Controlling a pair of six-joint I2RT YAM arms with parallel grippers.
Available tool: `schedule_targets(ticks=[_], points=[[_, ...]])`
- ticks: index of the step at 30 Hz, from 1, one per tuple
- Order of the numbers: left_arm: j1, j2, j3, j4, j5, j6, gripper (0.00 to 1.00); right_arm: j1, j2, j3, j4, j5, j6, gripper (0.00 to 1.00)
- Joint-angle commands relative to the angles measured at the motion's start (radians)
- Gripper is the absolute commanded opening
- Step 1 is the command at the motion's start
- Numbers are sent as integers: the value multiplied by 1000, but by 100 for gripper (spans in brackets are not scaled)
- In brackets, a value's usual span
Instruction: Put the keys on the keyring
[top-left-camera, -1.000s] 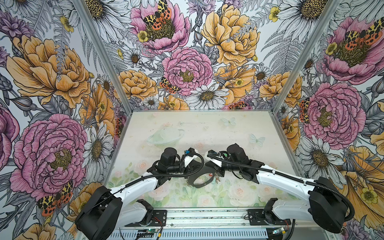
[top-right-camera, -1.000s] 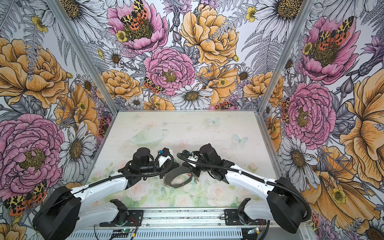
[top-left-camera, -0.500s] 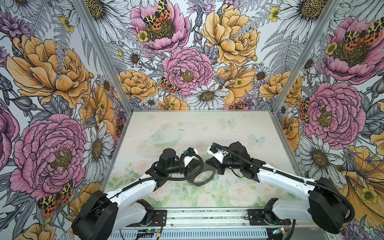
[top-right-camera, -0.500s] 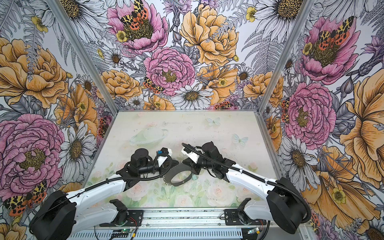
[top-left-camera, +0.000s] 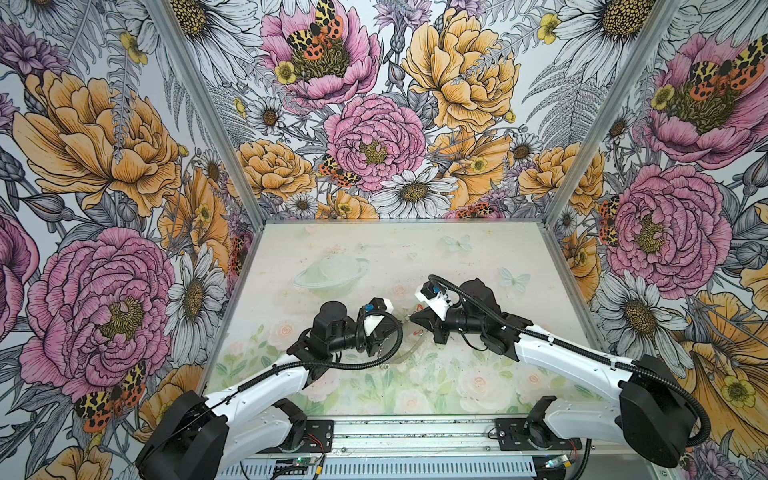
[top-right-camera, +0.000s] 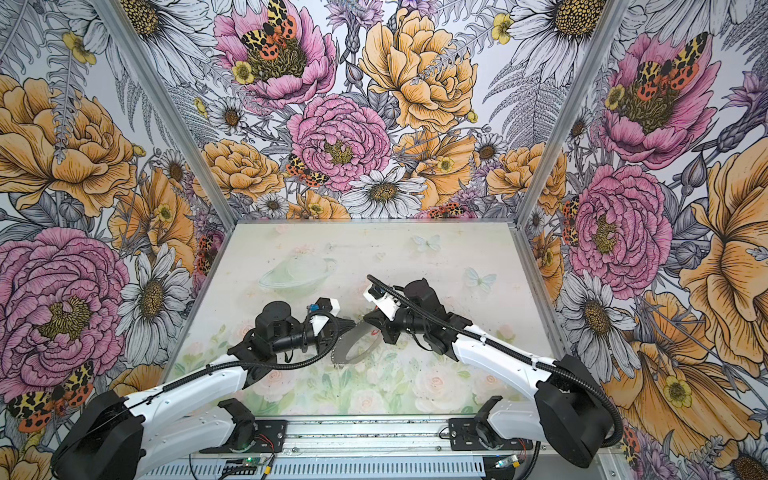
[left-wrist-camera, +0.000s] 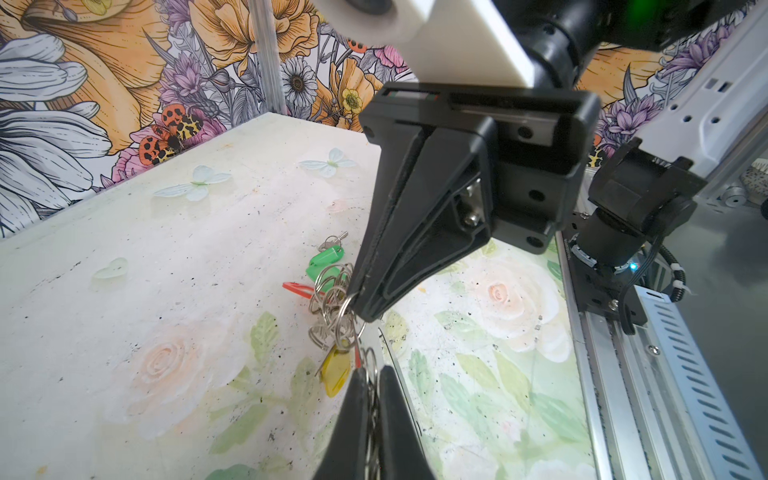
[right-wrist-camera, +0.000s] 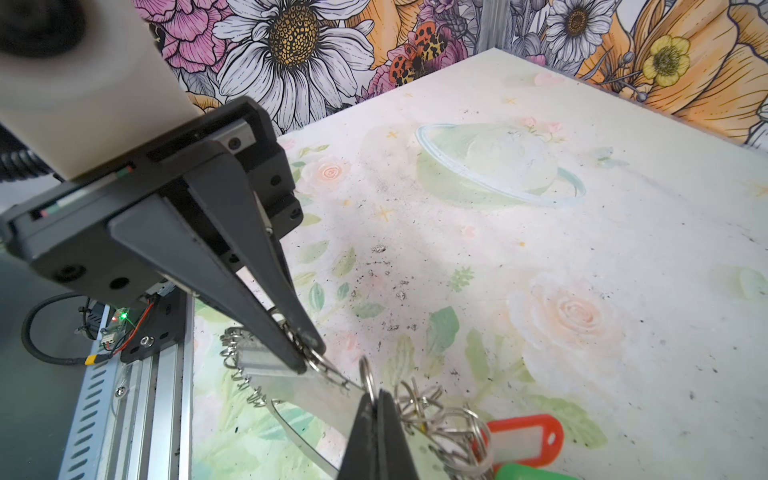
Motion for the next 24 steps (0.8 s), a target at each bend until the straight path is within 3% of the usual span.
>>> schedule_targets(ticks=[1, 6, 9, 17, 24], points=[[0, -18, -19, -5, 129, -8, 18, -40, 3, 34, 52, 92, 39, 0], [71, -41, -68, 154, 255, -153, 33, -41, -1, -2, 136, 61, 45, 0], [128, -64, -104, 261, 249, -245, 38, -41, -8, -24, 171, 48, 20, 0], [117, -14, -58, 193, 158, -224, 40, -41, -38, -94, 240, -21, -61, 0], [14, -17, -89, 182, 2, -145, 37, -41, -40, -171, 364, -101, -46, 0]])
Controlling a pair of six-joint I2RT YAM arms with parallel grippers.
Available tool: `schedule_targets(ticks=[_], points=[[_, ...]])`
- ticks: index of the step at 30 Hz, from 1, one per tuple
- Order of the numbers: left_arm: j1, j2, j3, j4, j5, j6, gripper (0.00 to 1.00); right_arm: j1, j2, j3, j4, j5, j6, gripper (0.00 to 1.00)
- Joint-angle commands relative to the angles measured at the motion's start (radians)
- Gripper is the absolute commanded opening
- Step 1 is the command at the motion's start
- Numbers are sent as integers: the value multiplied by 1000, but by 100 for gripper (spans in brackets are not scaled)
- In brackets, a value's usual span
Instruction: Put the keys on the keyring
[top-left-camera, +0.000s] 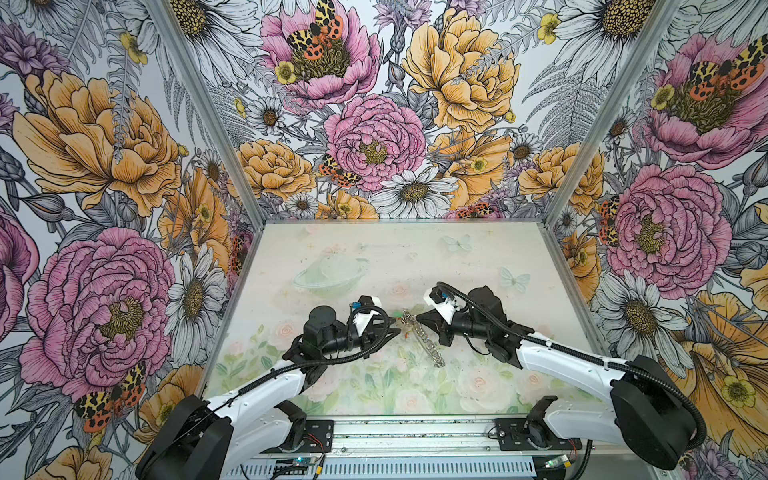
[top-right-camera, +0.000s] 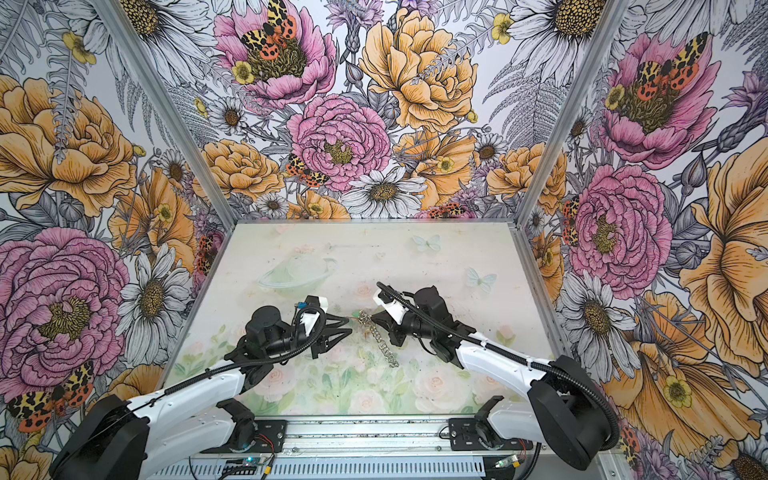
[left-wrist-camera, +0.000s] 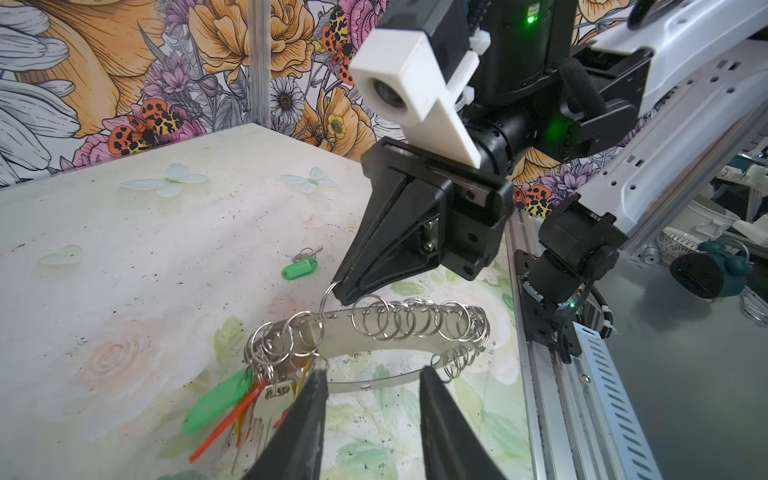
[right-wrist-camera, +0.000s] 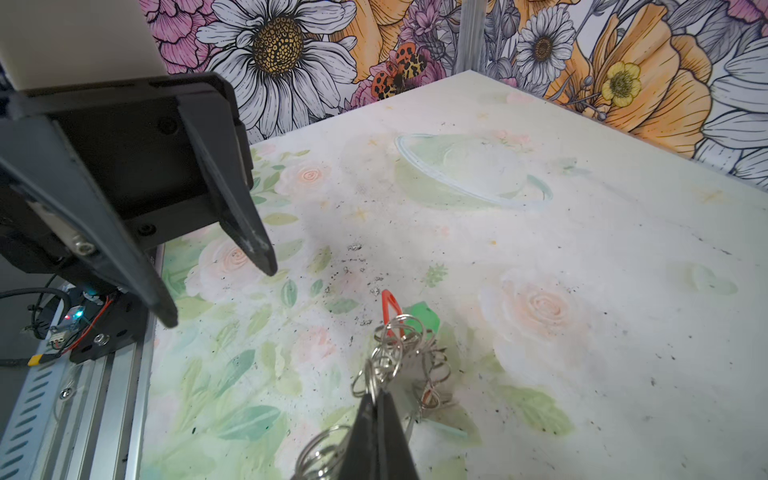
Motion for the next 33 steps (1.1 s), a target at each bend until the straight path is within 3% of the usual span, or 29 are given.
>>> schedule_targets(ticks=[1, 13, 24, 33], points=[[-39, -1, -5, 11, -103, 47, 37, 2, -28, -14, 145, -77, -5, 0], [-97, 23, -16, 39, -240, 62, 32, 2, 6, -33, 205, -167, 17, 0], [-107, 41, -16, 61, -211, 96, 32, 4, -9, -29, 206, -223, 28, 0], [-110, 38, -9, 56, -104, 104, 28, 14, -15, -12, 184, -263, 24, 0]])
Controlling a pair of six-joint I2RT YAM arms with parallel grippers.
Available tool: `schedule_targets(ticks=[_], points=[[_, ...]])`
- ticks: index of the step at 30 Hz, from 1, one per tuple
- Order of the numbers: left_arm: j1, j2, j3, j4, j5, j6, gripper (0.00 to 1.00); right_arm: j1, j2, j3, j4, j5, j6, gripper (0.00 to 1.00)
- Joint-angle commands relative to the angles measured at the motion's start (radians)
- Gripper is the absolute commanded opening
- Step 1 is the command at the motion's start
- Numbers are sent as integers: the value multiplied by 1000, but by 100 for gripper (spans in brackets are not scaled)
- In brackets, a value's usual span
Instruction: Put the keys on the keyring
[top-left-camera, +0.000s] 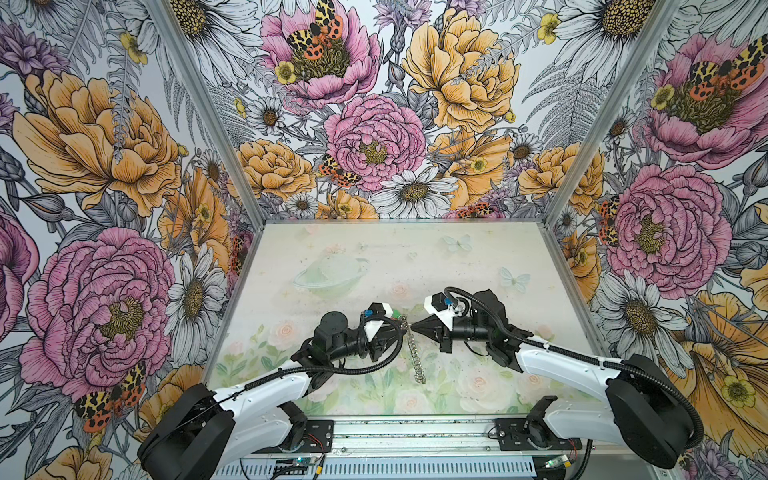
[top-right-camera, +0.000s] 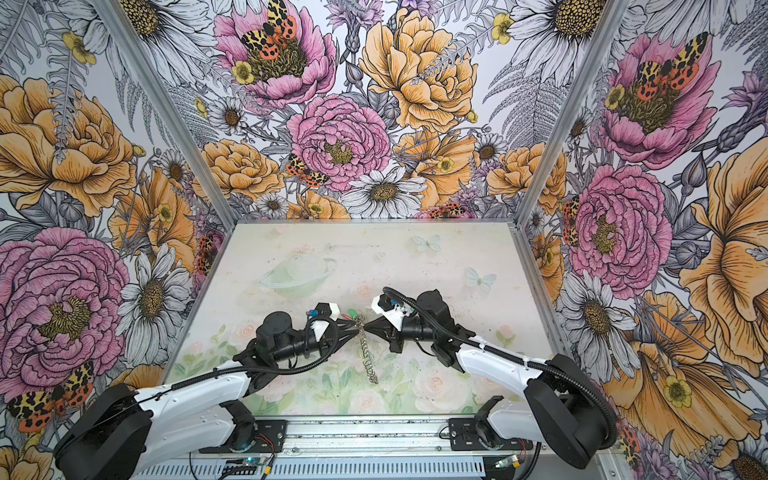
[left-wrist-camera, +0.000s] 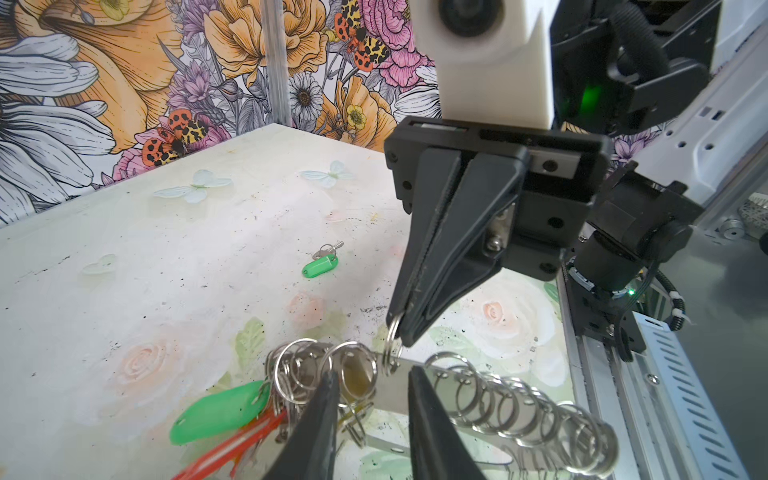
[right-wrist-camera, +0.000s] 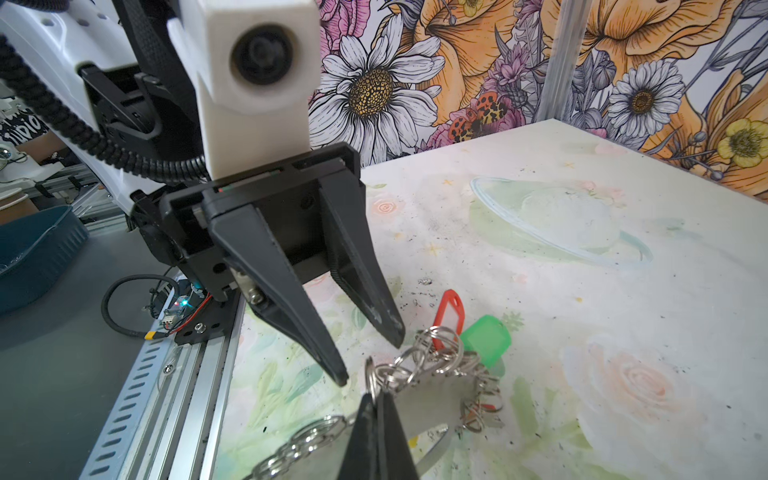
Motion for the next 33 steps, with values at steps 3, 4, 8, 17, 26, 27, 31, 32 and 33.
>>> schedule_targets(ticks=[3, 4, 8, 17, 26, 27, 31, 32, 33], points=[[-6, 4, 0, 25, 90, 22, 26, 12, -23, 27, 28, -55, 0, 0], [-7, 4, 2, 25, 99, 22, 25, 15, -23, 30, 24, -56, -2, 0], [-7, 13, 7, 25, 130, 22, 20, 24, -26, 38, 7, -52, -12, 0], [-7, 23, 10, 22, 162, 30, 7, 31, -45, 43, -14, -30, -29, 0], [-2, -52, 7, -28, 168, 66, 0, 30, -153, 24, -94, 56, -86, 10], [-5, -64, 1, -29, 172, 84, 0, 29, -165, 22, -108, 70, -89, 16], [-8, -122, -24, -29, 187, 151, 0, 17, -204, -4, -127, 124, -85, 27], [-8, -142, -32, -28, 193, 169, 0, 16, -215, -9, -127, 126, -80, 27], [-8, -163, -42, -28, 193, 182, 0, 14, -223, -14, -127, 119, -76, 27]])
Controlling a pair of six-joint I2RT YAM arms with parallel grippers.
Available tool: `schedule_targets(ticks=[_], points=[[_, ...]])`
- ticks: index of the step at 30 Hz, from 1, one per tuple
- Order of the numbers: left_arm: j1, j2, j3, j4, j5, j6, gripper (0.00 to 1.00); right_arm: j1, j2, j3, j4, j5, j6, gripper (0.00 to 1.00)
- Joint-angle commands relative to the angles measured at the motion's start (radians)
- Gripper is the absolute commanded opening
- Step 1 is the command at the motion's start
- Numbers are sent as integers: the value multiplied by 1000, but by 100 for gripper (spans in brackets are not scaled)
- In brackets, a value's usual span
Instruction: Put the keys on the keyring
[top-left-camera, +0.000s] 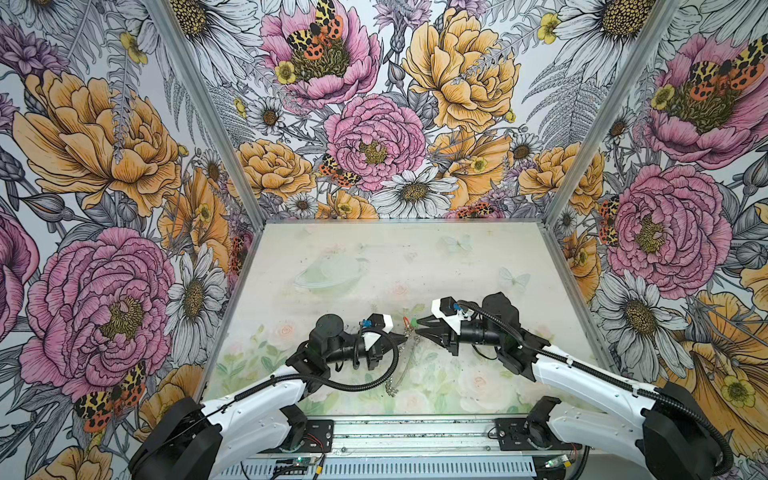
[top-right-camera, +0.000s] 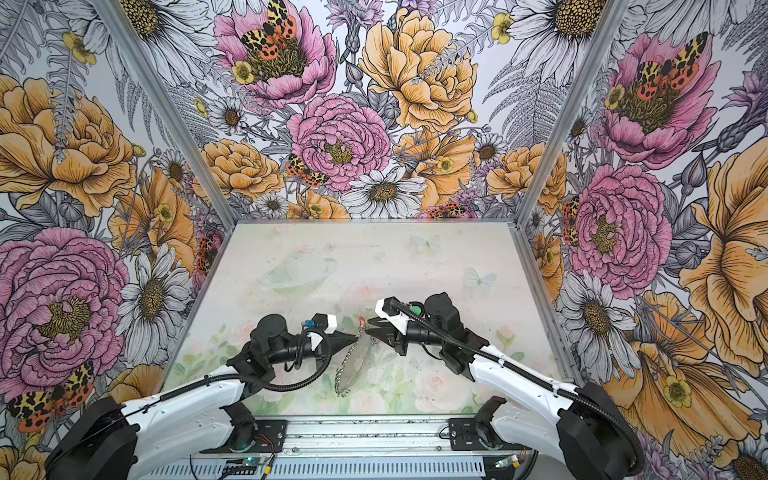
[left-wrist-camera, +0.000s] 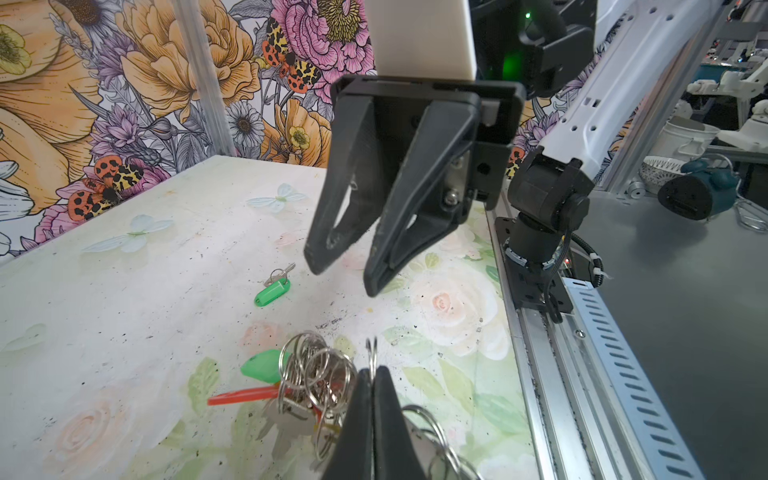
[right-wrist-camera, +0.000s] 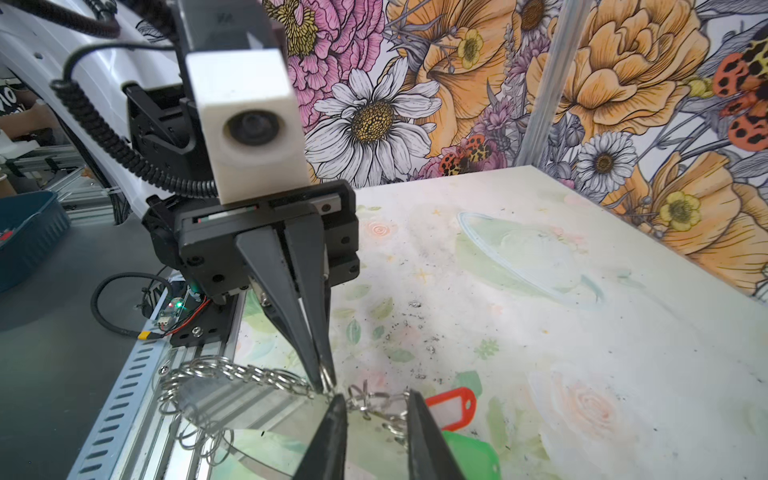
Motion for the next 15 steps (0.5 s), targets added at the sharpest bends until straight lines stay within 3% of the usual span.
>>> schedule_targets(ticks=[1, 6, 15], points=[[-3, -69, -25, 22, 37, 81, 0, -7, -33, -16, -7, 18, 2, 27], [-5, -114, -49, 35, 46, 90, 0, 4, -39, -9, -28, -88, 25, 25], [-4, -102, -47, 50, 72, 81, 0, 39, -2, 12, -55, -134, 1, 19]])
